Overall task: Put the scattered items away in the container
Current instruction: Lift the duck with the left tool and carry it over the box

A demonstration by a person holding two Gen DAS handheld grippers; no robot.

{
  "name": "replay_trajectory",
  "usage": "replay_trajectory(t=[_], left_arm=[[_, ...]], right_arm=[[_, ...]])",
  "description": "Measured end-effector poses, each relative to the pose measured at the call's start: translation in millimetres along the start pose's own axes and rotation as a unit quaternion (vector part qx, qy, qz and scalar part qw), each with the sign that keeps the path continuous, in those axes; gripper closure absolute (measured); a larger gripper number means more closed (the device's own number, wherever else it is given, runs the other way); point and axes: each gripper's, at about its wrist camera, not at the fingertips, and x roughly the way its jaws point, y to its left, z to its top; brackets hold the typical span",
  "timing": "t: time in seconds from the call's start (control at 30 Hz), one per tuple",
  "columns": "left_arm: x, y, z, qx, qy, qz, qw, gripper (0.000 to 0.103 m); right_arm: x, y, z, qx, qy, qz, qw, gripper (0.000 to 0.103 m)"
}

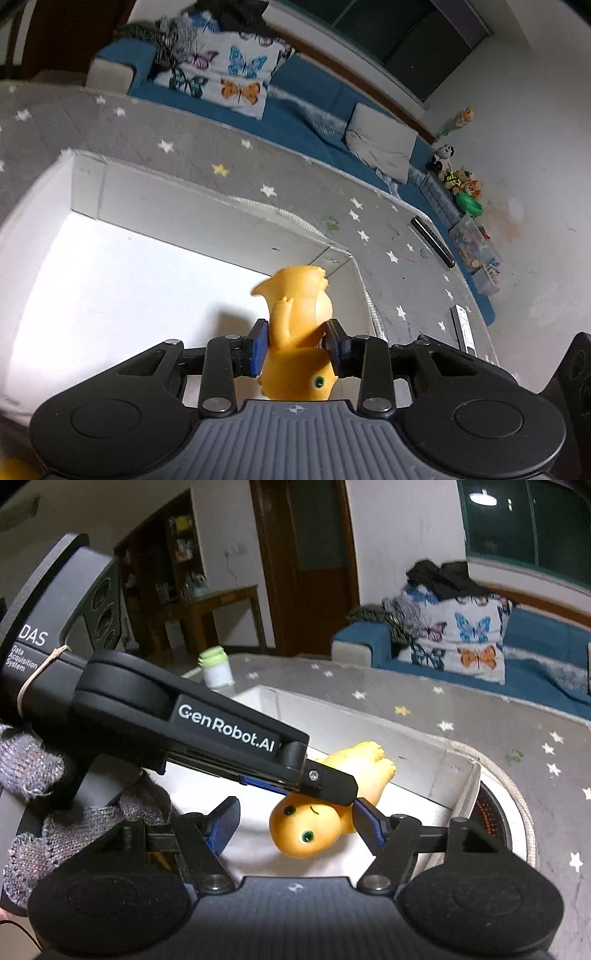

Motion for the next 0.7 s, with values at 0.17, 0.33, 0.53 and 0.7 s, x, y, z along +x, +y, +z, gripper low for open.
replay_trajectory(t=[0.17,0.33,0.53,0.7], left_arm=[[12.5,8.7,1.7,-0.01,0.015,-0.008,0.9998,0.075],[17.6,9.5,-0.5,-0.01,0.023,-0.006,0.9997,0.075],[17.4,9.0,-0.9,-0.007,0.025,-0.005,0.9997,0.074],[6.9,5.8,-1.3,-0.002,0.014,-0.007,0.9999,0.074]], right_arm=[[18.4,-12.8,0.3,0.01,0.022,-0.004,1.0,0.034],[26.1,-15.4,-1.7,0.014,0.042,-0.002,0.999,0.034],[28.7,-18.8,-1.2,0.016,0.047,-0.004,0.999,0.034],[26.1,-16.6,-2.1,0.012,0.046,-0.013,0.999,0.034]])
